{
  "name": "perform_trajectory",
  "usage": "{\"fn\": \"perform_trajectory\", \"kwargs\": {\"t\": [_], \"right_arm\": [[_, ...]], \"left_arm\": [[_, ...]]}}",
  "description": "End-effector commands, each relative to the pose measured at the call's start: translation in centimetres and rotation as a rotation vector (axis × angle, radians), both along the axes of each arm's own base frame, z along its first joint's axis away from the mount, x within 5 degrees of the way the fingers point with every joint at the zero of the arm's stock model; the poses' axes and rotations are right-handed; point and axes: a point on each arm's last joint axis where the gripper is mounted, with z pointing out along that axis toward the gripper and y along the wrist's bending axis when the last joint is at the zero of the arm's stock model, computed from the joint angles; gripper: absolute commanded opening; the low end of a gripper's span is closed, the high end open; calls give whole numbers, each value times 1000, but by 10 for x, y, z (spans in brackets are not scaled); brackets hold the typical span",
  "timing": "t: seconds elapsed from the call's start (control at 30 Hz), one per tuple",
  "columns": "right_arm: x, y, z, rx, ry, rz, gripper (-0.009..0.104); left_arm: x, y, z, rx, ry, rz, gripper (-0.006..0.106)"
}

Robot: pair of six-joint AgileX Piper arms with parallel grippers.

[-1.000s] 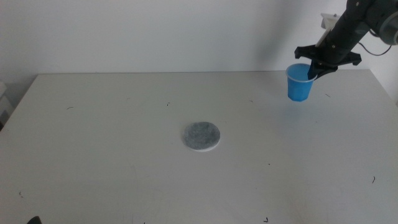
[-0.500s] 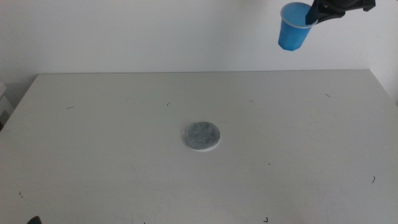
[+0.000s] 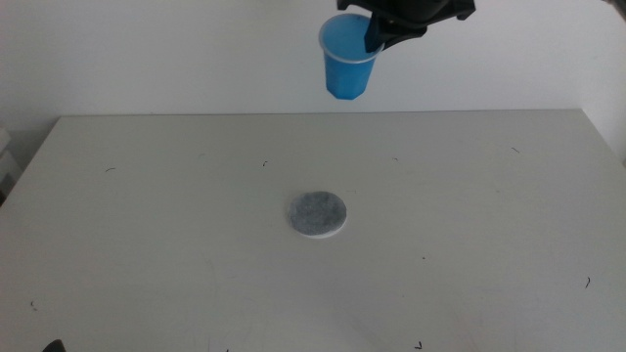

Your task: Place an empty cup on a cup mat.

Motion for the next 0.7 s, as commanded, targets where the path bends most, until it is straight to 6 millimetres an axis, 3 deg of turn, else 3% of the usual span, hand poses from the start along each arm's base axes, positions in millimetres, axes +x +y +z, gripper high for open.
{"fn": "perform_trajectory", "kwargs": {"t": [0.0, 0.3, 0.67], "right_arm": [[-26, 5, 33, -6, -67, 8, -1], [-23, 50, -7, -57, 5, 79, -1], [6, 62, -70, -163, 99, 65, -1]], "left_arm": [[1, 0, 8, -15, -76, 0, 105], [1, 0, 8, -15, -76, 0, 105], [1, 0, 8, -15, -76, 0, 105]]}}
